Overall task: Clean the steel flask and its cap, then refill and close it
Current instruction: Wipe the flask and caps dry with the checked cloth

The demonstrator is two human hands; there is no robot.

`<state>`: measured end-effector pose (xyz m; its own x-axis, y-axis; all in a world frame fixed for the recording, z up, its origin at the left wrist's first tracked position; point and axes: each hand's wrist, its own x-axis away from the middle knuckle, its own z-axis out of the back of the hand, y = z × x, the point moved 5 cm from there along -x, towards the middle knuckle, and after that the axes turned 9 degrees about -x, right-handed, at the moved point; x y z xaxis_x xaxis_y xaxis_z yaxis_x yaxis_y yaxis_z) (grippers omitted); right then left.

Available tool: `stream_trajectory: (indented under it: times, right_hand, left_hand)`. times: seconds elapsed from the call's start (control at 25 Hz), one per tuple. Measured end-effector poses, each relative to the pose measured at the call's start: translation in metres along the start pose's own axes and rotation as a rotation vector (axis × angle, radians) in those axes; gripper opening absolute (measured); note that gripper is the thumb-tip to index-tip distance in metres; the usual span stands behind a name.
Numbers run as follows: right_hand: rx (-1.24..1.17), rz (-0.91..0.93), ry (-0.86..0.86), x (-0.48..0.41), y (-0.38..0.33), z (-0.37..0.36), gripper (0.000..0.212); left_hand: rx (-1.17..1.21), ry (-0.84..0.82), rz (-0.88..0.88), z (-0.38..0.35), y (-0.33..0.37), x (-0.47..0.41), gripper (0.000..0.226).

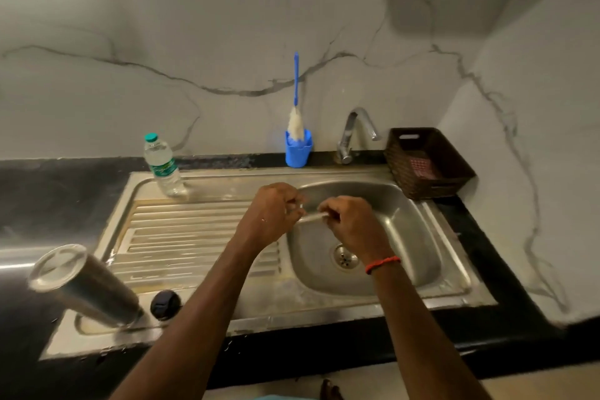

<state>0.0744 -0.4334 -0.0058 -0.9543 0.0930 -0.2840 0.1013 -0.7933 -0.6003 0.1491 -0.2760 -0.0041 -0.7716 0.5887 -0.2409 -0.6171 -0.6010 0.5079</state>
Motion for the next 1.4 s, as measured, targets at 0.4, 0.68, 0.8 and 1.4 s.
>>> stream_trajectory:
  times: [0.4,0.68,0.8,1.4]
  right_hand:
    - [-0.027,0.224,0.178,-0.033,0.022,0.122,0.005]
    - [-0.033,0.255,0.061,-0.051,0.056,0.132,0.012]
    - [-0.049,0.273,0.070,-0.058,0.068,0.137,0.009]
    - [-0.138,-0.248,-0.082,-0.048,0.195,0.053,0.027]
  left_hand:
    - [0.162,0.166,-0.116,-0.010,0.085,-0.064,0.007]
    - [0.135,0.178,-0.157,-0.032,0.111,-0.096,0.007]
    - [0.103,0.194,-0.145,-0.037,0.117,-0.106,0.009]
    - [-0.209,-0.269,0.151,-0.139,0.058,-0.125,0.054]
